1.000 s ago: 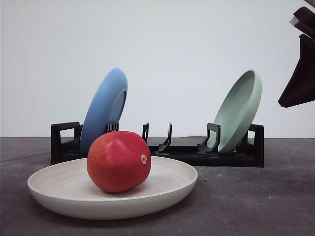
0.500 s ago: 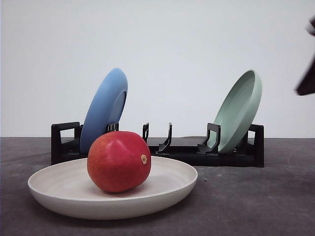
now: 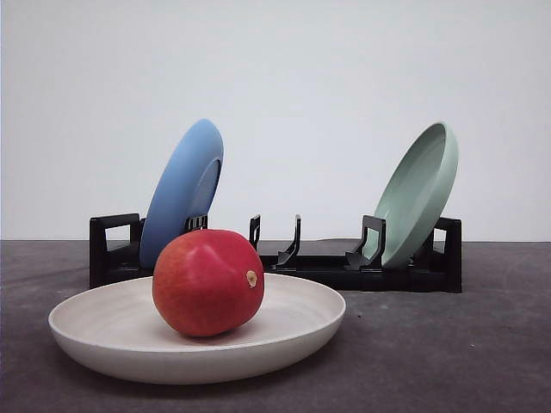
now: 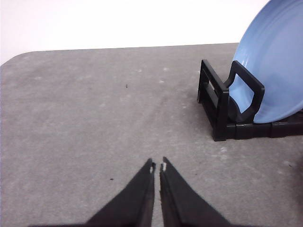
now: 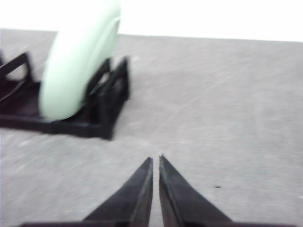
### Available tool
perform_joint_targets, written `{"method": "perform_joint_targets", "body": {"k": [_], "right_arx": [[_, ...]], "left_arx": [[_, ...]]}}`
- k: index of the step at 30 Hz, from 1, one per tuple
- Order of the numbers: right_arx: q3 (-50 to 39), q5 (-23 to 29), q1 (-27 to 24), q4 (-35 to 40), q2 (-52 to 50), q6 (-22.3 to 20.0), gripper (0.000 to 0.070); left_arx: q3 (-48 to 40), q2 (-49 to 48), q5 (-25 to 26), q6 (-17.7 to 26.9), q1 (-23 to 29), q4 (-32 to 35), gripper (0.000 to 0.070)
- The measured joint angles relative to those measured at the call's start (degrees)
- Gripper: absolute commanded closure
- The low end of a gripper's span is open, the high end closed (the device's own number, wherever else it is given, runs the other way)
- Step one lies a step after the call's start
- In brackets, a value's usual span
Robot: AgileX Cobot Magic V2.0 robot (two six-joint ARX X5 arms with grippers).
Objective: Place pomegranate in white plate
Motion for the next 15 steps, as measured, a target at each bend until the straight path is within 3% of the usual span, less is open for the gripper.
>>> {"method": "perform_joint_targets", "body": {"k": [15], "right_arx": [[-2.94, -0.02, -2.29, 0.67, -7.99, -0.17, 0.0682]], "left_arx": [[0.0, -0.02, 0.0, 0.0, 0.0, 0.0, 0.07]]}}
